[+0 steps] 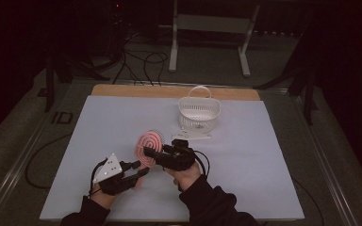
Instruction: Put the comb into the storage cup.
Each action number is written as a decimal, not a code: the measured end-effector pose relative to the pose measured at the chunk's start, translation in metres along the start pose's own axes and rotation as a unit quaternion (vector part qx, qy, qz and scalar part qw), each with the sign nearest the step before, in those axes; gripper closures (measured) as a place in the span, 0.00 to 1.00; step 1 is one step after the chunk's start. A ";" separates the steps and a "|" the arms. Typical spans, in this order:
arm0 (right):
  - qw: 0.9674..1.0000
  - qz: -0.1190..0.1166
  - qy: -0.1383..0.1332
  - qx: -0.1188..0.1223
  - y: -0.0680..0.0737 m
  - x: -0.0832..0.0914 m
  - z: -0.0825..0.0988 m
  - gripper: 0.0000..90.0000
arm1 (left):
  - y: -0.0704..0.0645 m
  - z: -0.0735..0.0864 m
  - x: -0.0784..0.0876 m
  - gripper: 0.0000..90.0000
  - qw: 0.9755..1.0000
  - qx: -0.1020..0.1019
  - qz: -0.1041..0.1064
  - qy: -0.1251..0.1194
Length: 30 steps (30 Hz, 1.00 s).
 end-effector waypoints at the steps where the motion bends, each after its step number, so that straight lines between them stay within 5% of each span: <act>1: 1.000 0.000 0.000 0.000 0.000 0.000 0.000 0.72 | 0.000 0.000 0.000 0.71 1.000 0.000 0.000 0.000; 30: 0.999 0.007 -0.014 0.050 0.002 0.015 -0.018 0.72 | 0.009 0.002 0.003 0.23 0.998 0.063 -0.021 0.004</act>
Point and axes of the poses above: each handheld gripper's, and its own axes: x roughly backward along the jaws, z roughly out of its underside, y roughly to its left, the point moved 1 cm from there along -x, roughly forward along the jaws, and after that the axes turned 10 degrees about -x, right-handed, at the moved point
